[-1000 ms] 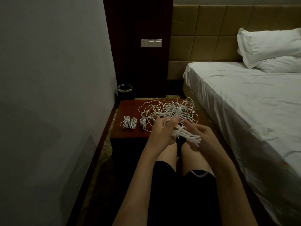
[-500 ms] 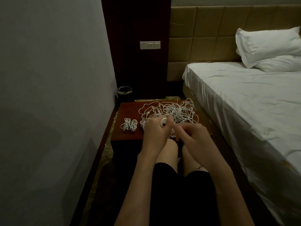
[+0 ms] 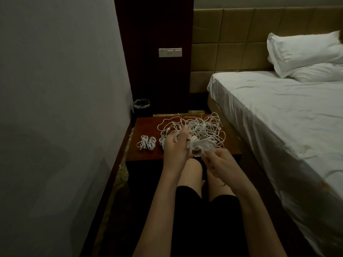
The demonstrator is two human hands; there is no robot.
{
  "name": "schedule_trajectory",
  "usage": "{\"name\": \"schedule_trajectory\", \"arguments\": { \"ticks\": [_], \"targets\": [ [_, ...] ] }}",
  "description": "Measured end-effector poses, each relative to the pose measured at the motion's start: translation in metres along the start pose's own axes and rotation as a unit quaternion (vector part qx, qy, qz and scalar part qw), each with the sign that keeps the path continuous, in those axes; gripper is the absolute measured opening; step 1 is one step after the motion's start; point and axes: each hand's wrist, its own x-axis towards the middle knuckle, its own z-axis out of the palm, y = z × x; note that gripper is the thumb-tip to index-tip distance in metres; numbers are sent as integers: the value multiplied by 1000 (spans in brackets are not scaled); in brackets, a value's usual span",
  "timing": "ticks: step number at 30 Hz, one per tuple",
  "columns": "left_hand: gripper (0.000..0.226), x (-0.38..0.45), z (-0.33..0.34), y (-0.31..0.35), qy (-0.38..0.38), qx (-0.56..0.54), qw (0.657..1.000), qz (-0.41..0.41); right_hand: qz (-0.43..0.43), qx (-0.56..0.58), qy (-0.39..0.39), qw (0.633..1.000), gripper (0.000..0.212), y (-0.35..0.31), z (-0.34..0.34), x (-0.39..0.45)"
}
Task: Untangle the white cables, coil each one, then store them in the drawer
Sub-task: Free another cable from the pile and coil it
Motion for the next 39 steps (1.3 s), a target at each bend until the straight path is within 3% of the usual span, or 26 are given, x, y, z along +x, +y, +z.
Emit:
{"name": "schedule_trajectory", "arguments": {
  "ticks": [5,11,14,18,21,24,26,29,32,36,39],
  "targets": [
    [50,10,-7,-11,91,119,985,87,-30,-101,-32,994,51,-9,3,-3],
    [51,10,-2,-19,77,229,958,154,-84,-191,-53,976,38,-19,12,-9],
    [49,9,-7,-23,39,250,955,158,-129,-199,-7,972,37,-20,4,-12],
    [46,6,-10,-18,-46,271,947,168,-190,-206,123,952,34,-19,-5,-13],
    [49,1,-9,-11,-110,237,955,142,-197,-158,151,956,34,-14,-8,-9],
    [48,-1,-5,-8,-124,123,981,87,-181,-32,110,977,49,-5,-14,-3],
    [41,-2,-2,-5,-126,72,987,63,-123,54,69,989,59,-2,-14,-1],
    [41,-4,3,-5,-108,34,993,39,-35,144,31,989,57,2,-10,0],
    [42,-3,9,-8,-62,-18,998,-7,-42,223,7,974,35,6,-1,4],
    [45,0,14,-14,45,-52,997,-32,-45,218,28,974,40,12,17,11],
    [49,7,13,-23,108,-10,994,-7,-43,190,34,980,41,13,29,14]
  ]
}}
